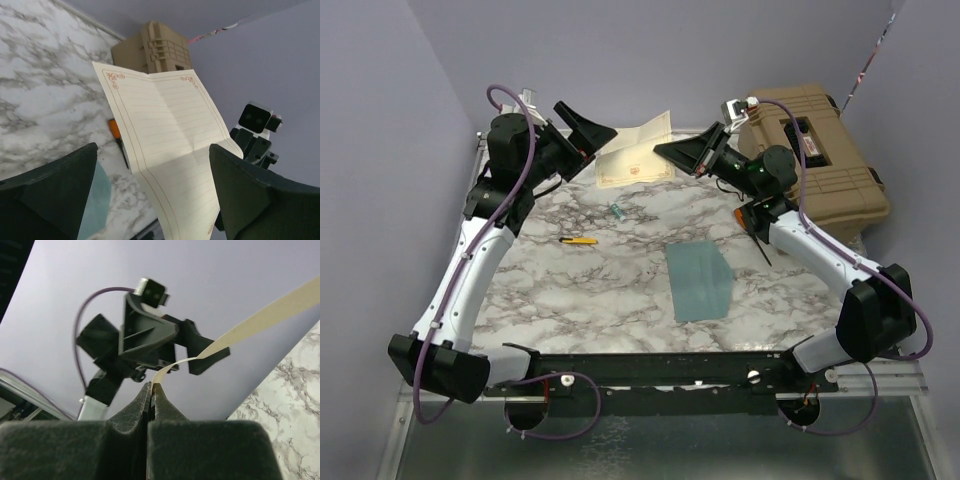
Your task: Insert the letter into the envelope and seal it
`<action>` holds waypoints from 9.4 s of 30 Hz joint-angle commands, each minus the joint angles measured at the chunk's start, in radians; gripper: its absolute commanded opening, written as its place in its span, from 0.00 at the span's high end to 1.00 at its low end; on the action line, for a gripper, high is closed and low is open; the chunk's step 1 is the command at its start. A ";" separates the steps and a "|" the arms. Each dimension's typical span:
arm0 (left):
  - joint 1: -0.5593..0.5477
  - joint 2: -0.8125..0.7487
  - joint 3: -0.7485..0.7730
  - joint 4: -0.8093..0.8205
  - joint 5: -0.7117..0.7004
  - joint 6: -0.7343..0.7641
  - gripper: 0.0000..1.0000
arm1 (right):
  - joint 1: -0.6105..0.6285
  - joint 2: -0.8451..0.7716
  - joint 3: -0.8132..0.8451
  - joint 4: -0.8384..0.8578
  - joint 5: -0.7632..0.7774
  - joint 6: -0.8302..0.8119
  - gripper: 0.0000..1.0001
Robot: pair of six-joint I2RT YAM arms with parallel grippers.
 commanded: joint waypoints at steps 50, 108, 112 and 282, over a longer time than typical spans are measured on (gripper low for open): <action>0.104 -0.055 -0.079 0.580 0.608 0.017 1.00 | -0.054 0.116 0.229 0.127 -0.330 -0.111 0.26; 0.104 0.001 -0.219 0.592 0.392 -0.115 1.00 | -0.053 -0.091 0.391 -0.799 -0.491 -0.977 0.30; 0.104 -0.008 -0.216 0.619 0.441 -0.082 1.00 | -0.053 -0.134 0.366 -0.783 -0.329 -0.902 0.23; -0.187 -0.131 -0.406 0.760 0.356 -0.031 1.00 | -0.010 -0.074 -0.019 0.062 -0.220 -0.073 0.53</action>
